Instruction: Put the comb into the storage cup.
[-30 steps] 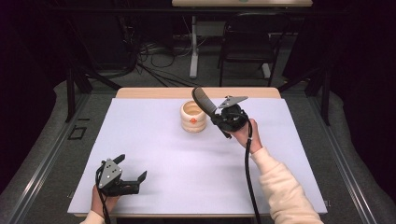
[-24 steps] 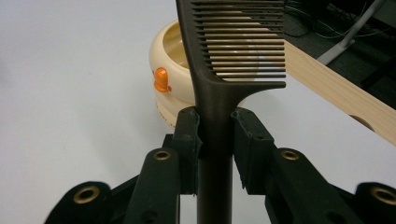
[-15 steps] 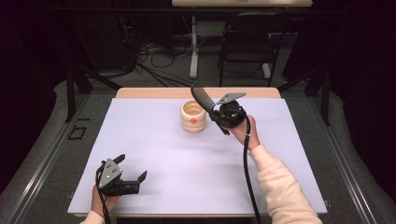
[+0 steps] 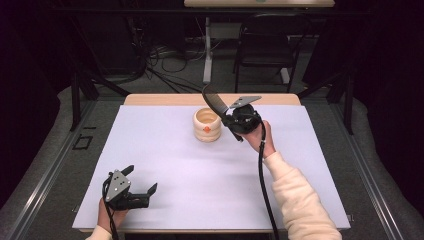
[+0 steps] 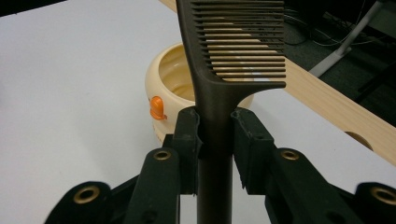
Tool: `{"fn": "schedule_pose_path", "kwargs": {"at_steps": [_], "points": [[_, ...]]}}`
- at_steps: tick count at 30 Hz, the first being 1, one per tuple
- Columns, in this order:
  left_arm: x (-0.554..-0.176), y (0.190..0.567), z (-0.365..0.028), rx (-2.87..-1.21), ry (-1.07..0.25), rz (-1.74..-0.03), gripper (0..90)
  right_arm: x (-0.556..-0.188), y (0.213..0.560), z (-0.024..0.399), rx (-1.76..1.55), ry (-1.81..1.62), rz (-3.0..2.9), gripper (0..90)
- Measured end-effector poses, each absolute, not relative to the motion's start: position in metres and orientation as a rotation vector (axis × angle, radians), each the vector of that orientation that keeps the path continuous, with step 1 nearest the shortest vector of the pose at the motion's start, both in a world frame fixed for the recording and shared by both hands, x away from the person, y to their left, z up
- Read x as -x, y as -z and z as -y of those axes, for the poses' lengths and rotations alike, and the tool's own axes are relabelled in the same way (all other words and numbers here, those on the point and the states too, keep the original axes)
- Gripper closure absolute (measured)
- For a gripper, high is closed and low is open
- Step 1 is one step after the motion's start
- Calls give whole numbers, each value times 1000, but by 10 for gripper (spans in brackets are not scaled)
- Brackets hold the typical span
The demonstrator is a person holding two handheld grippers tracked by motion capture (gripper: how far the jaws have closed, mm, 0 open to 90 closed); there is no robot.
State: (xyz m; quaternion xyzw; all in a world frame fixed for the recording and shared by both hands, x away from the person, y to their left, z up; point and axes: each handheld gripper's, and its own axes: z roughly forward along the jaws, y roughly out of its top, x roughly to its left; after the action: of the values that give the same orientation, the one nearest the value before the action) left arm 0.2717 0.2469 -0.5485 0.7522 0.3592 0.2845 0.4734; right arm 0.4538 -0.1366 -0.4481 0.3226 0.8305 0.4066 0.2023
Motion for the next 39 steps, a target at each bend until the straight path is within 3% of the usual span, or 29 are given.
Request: {"fn": "schedule_pose_path", "kwargs": {"at_steps": [39], "points": [[-272,548,-247,-1838,-695,-878,1,-468,430,126,-913,-1150,-2287,720]]}}
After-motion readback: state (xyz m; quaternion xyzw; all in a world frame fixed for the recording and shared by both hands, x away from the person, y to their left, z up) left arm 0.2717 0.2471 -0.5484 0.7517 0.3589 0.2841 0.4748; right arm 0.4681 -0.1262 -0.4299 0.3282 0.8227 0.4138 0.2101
